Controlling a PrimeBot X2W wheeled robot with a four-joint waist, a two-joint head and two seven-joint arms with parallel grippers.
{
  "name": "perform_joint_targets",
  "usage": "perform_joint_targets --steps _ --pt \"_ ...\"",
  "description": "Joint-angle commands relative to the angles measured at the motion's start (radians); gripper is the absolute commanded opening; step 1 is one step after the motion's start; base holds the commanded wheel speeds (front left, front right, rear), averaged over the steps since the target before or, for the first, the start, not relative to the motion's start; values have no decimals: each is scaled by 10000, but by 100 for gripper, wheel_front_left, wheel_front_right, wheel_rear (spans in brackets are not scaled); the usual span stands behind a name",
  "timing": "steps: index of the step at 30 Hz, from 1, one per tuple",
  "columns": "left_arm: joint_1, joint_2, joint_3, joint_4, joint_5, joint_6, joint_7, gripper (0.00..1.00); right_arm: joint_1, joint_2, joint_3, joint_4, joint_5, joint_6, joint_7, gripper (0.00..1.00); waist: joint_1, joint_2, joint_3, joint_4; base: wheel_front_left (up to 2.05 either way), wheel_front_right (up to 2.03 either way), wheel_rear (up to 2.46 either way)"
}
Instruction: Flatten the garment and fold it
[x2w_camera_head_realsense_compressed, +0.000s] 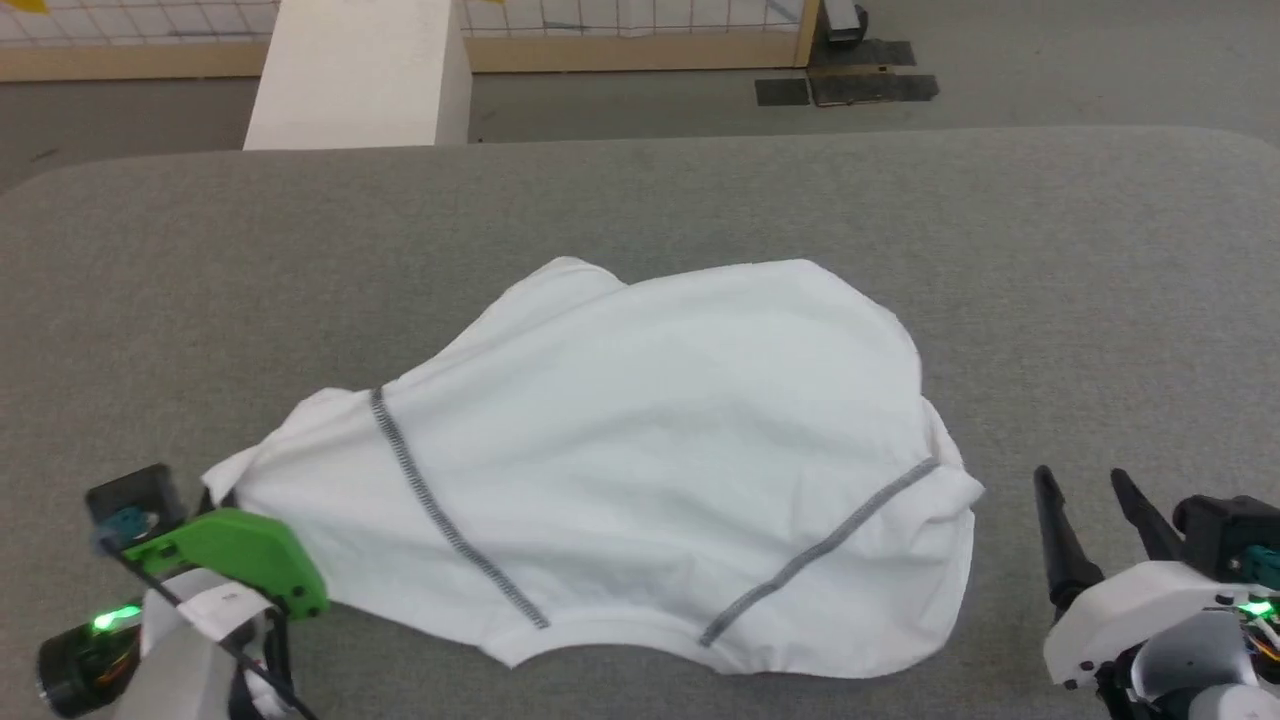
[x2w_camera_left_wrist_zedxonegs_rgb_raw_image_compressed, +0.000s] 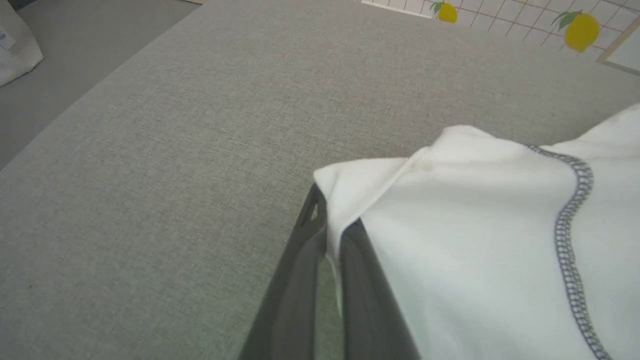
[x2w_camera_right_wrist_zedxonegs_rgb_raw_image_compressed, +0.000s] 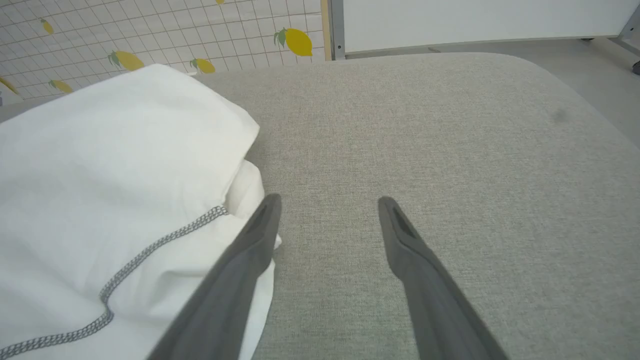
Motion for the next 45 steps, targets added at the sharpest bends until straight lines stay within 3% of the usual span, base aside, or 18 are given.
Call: perform_joint_targets --steps 1,2,3,4,5,9,11,20,26,36,37,38,39,45 --pt "130 129 175 33 -153 94 -140 0 -146 -1 80 5 59 -15 39 100 0 0 108 163 0 0 0" --pt "137 98 358 41 -298 80 -323 0 -163 -1 140 12 63 -15 74 100 0 0 129 219 0 0 0" --pt "155 84 440 50 -351 57 -479 37 -172 -1 183 13 54 -15 95 100 0 0 136 259 0 0 0" --pt "202 59 449 74 -384 -19 -622 98 -171 -1 226 11 63 -15 116 100 0 0 140 314 0 0 0" --pt "245 10 472 96 -435 -69 -742 100 -164 -1 261 7 68 -15 131 100 0 0 138 349 0 0 0" --pt "476 -282 597 71 -531 -213 -1693 100 -94 -1 381 -50 49 -15 225 100 0 0 72 526 0 0 0" --pt "753 -697 777 -143 -703 -428 -2726 100 10 -1 481 -124 88 -15 340 100 0 0 -35 662 0 0 0" --pt "1432 -1099 133 -73 -451 -1472 -3214 100 254 -1 595 -393 153 -15 622 100 0 0 -223 1043 0 0 0" --pt "1105 -1203 -511 510 -585 -1854 -2129 100 332 -1 652 -469 157 -15 739 100 0 0 -262 1150 0 0 0" --pt "414 -1259 -759 1480 -1115 -1628 109 100 377 -1 969 -497 217 -15 910 100 0 0 -68 682 0 0 0" --pt "415 -1262 -768 1550 -1158 -1567 309 69 402 -1 986 -487 231 -15 951 100 0 0 -62 641 0 0 0" --pt "430 -1242 -785 1606 -1190 -1502 529 5 428 -1 1018 -477 239 -15 1017 100 0 0 -57 588 0 0 0" --pt "454 -1205 -811 1624 -1190 -1467 669 0 444 -1 1046 -460 247 -15 1089 100 0 0 -63 547 0 0 0" --pt "739 -972 -501 1177 -1078 -1120 104 0 888 -1 1339 -564 379 -15 1896 100 0 0 -154 502 0 0 0"
